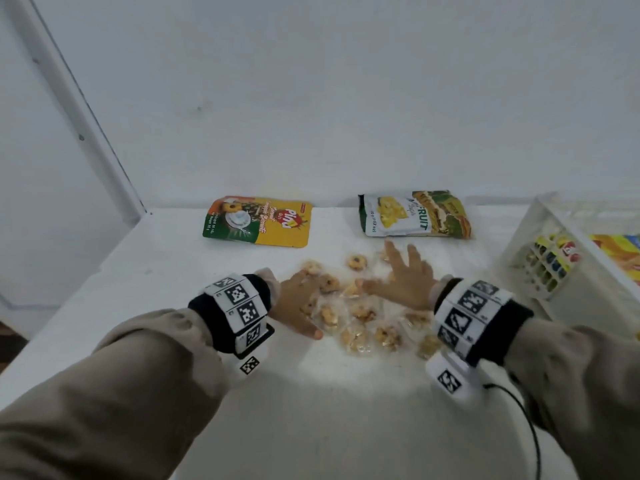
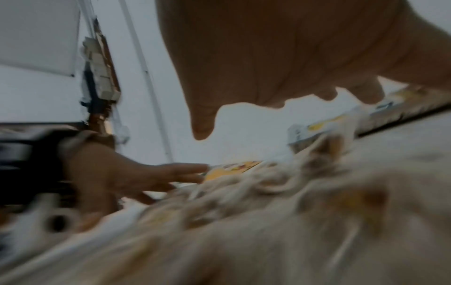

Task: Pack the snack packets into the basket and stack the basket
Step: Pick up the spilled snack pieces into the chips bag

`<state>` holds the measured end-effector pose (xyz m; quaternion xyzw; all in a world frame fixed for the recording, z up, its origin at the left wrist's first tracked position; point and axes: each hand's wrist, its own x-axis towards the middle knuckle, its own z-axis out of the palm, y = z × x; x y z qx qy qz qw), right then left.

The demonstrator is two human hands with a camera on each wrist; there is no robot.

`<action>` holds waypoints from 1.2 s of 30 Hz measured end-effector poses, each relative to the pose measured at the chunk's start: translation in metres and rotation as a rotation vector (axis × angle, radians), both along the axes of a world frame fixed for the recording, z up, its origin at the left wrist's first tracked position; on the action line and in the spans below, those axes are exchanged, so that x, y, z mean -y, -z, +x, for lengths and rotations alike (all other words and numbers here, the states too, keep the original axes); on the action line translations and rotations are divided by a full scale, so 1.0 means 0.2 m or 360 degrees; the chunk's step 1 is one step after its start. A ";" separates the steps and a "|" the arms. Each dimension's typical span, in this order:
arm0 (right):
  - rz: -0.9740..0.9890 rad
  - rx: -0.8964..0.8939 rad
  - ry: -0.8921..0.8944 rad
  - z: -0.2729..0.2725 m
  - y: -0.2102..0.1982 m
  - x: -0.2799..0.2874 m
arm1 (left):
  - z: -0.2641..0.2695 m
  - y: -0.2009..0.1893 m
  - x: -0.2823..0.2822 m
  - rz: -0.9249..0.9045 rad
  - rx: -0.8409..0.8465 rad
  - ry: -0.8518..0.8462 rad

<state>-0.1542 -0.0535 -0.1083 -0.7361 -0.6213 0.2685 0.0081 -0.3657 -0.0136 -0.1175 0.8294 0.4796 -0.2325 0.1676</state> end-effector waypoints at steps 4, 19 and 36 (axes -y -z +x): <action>-0.0009 0.0147 -0.0050 0.03 -0.03 -0.17 | -0.07 -0.04 -0.06 0.0028 0.0081 -0.0089; -0.0449 0.0162 -0.0469 0.00 -0.21 -0.03 | 0.14 -0.02 0.04 0.0032 -0.0024 0.0430; -0.0556 0.0678 -0.0278 0.02 0.02 0.31 | 0.08 0.05 0.09 -0.0047 -0.0129 0.0305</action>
